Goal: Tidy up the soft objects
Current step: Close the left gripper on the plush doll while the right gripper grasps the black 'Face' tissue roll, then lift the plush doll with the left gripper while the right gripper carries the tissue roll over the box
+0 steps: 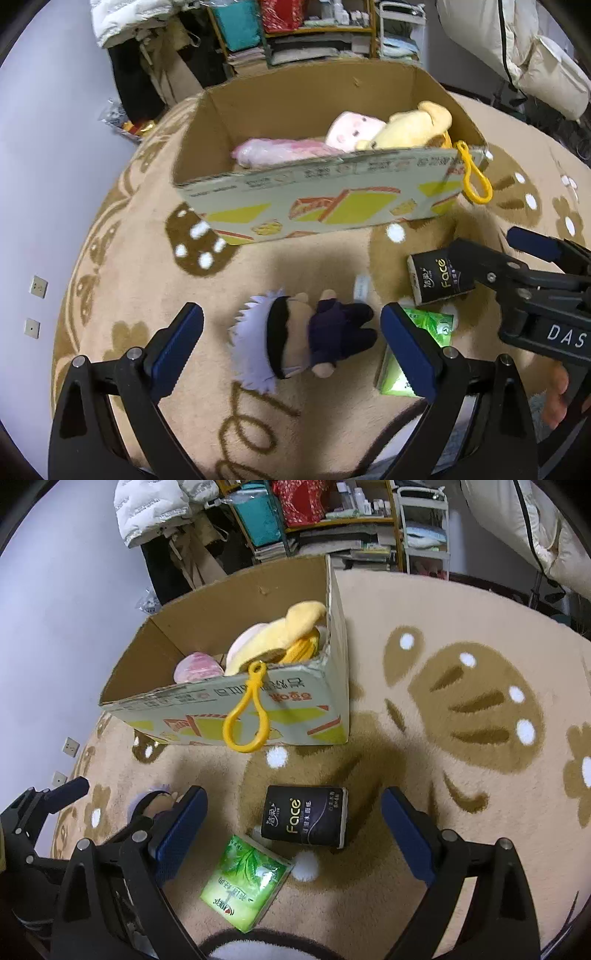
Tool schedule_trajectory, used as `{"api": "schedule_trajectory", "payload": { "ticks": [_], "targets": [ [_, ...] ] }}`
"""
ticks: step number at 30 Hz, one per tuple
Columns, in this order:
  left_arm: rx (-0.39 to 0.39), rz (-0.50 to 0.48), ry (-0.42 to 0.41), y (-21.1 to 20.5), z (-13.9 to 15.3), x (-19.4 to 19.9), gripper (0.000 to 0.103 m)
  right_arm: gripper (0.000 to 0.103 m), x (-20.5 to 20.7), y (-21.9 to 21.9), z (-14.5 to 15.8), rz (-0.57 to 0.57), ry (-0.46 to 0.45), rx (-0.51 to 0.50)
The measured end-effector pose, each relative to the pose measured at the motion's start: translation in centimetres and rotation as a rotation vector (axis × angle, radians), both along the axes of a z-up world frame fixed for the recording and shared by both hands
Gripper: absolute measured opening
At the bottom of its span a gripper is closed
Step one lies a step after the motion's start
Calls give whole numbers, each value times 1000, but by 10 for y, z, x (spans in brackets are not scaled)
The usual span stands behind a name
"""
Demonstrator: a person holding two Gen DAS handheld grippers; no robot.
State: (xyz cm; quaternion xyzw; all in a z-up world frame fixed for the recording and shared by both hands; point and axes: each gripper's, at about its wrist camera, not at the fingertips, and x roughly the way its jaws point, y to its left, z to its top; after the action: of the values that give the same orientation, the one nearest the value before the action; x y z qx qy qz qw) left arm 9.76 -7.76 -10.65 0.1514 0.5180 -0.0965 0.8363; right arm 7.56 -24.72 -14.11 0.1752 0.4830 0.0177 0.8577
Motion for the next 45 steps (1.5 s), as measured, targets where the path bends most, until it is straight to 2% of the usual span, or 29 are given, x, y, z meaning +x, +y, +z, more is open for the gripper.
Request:
{"api": "schedule_trajectory", "payload": {
  "ticks": [11, 22, 25, 27, 30, 34, 37, 38, 41, 45],
  "targets": [
    [89, -40, 44, -17, -32, 8, 96, 99, 15, -2, -22, -13, 69, 28],
    [187, -37, 77, -16, -54, 13, 96, 99, 25, 5, -44, 7, 147, 28],
    [202, -35, 86, -14, -57, 14, 90, 99, 26, 9, -49, 18, 167, 19],
    [206, -37, 98, -13, -60, 15, 81, 99, 28, 11, -52, 25, 182, 12],
    [236, -34, 96, -11, -62, 16, 76, 98, 29, 16, -58, 30, 200, 0],
    [222, -35, 92, -9, -60, 17, 72, 90, 32, 22, -63, 34, 214, -36],
    [205, -36, 86, -7, -57, 17, 67, 78, 36, 26, -64, 40, 220, -68],
    [198, -36, 82, -6, -55, 16, 64, 71, 35, 28, -65, 43, 215, -71],
    [170, -30, 77, -2, -49, 15, 60, 68, 33, 37, -65, 54, 201, -73],
    [114, -16, 86, 3, -41, 14, 58, 67, 31, 40, -65, 55, 190, -73]
  ]
}}
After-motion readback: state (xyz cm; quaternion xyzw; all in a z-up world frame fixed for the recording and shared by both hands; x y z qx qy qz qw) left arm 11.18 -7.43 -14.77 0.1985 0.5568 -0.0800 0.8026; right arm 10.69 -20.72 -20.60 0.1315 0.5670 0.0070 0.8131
